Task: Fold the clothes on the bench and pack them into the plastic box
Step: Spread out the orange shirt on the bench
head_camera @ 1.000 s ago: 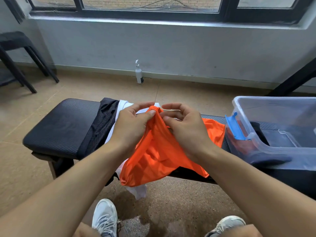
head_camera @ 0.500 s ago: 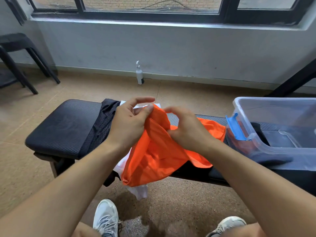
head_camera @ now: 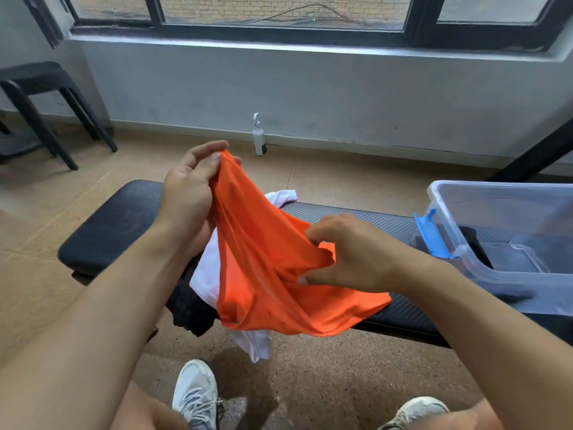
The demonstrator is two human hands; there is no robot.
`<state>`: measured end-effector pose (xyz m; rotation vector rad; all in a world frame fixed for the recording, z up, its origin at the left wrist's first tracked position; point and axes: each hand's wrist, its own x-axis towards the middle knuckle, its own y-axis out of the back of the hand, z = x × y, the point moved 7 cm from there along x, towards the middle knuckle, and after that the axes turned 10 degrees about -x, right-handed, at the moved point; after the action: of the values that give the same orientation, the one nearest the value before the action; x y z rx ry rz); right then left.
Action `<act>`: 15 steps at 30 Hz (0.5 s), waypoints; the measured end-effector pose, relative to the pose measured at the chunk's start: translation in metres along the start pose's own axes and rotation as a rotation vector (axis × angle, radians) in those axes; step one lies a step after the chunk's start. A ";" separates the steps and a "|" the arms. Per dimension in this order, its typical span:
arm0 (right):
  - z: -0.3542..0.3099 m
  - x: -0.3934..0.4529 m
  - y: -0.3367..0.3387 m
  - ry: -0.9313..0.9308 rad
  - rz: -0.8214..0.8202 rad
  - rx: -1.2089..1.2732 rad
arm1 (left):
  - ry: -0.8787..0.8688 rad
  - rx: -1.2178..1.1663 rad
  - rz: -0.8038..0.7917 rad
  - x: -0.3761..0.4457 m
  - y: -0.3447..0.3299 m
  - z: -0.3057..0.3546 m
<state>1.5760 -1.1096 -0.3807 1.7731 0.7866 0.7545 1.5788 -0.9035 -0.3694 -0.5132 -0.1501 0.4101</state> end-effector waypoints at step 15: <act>-0.027 -0.037 0.028 -0.146 -0.138 0.229 | -0.087 0.168 0.223 0.037 0.058 -0.018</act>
<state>1.5381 -1.1321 -0.3511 1.9302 0.9143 0.4522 1.5966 -0.8501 -0.4126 -0.3470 -0.1409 0.6573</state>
